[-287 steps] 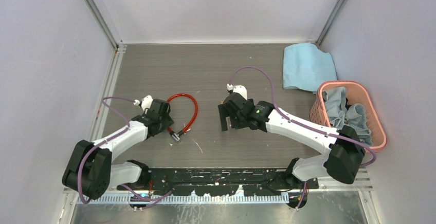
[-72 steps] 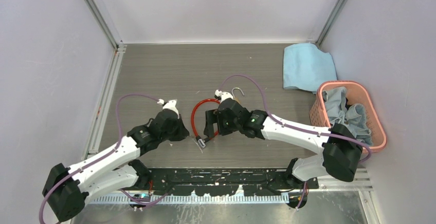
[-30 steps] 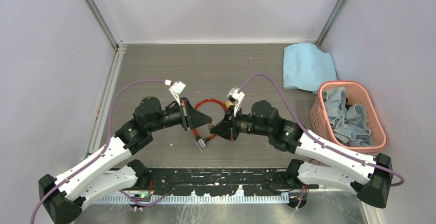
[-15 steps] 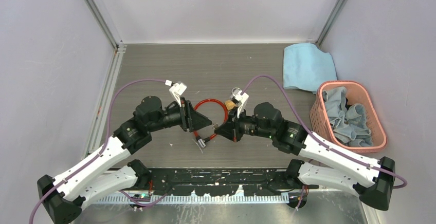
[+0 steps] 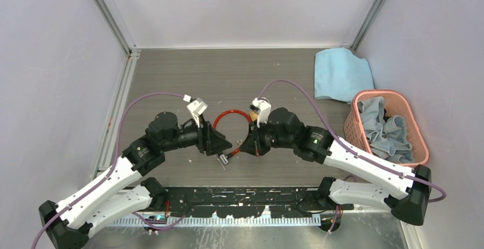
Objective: Unlock with the key
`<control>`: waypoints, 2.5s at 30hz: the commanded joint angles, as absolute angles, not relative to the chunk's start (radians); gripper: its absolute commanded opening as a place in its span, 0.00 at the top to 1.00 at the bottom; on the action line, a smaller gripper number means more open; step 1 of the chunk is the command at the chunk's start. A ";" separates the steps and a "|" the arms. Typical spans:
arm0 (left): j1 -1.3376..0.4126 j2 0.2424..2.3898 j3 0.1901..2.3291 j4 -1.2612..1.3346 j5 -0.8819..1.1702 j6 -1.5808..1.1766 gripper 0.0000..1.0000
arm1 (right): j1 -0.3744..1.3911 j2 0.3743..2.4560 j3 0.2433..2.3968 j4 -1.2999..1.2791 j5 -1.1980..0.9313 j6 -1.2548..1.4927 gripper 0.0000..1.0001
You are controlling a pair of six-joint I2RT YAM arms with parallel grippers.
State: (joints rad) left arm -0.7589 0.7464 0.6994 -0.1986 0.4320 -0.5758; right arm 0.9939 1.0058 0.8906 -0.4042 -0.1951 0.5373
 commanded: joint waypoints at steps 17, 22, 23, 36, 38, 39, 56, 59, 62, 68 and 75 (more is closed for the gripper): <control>-0.886 0.716 0.425 0.413 0.397 -0.223 0.54 | 0.878 1.056 1.130 -0.901 -0.398 0.869 0.99; -1.016 0.742 0.375 0.541 0.414 0.030 0.49 | 0.820 1.062 1.176 -0.962 -0.494 0.876 0.99; -1.042 0.747 0.375 0.541 0.414 0.086 0.47 | 0.811 1.063 1.182 -0.967 -0.517 0.883 0.99; -1.166 0.883 0.380 0.715 0.253 0.312 0.49 | 0.806 1.066 1.115 -0.848 -0.723 1.006 0.99; -1.168 0.880 0.374 0.724 0.228 0.325 0.50 | 0.805 1.063 1.109 -0.846 -0.721 1.009 0.99; -1.170 0.874 0.371 0.724 0.215 0.328 0.50 | 0.805 1.063 1.107 -0.850 -0.717 1.009 0.99; -1.214 0.862 0.362 0.724 0.229 0.390 0.72 | 0.805 1.094 1.062 -0.768 -0.735 1.080 0.99; -1.233 0.866 0.364 0.724 0.218 0.403 0.73 | 0.806 1.093 1.052 -0.746 -0.737 1.099 0.99; -1.250 0.868 0.365 0.724 0.206 0.413 0.73 | 0.805 1.094 1.053 -0.726 -0.734 1.116 0.99; -1.269 0.864 0.364 0.725 0.176 0.424 0.78 | 0.805 1.094 1.039 -0.675 -0.728 1.164 0.99; -1.284 0.846 0.346 0.726 0.130 0.438 1.00 | 0.803 1.087 1.037 -0.639 -0.724 1.192 0.99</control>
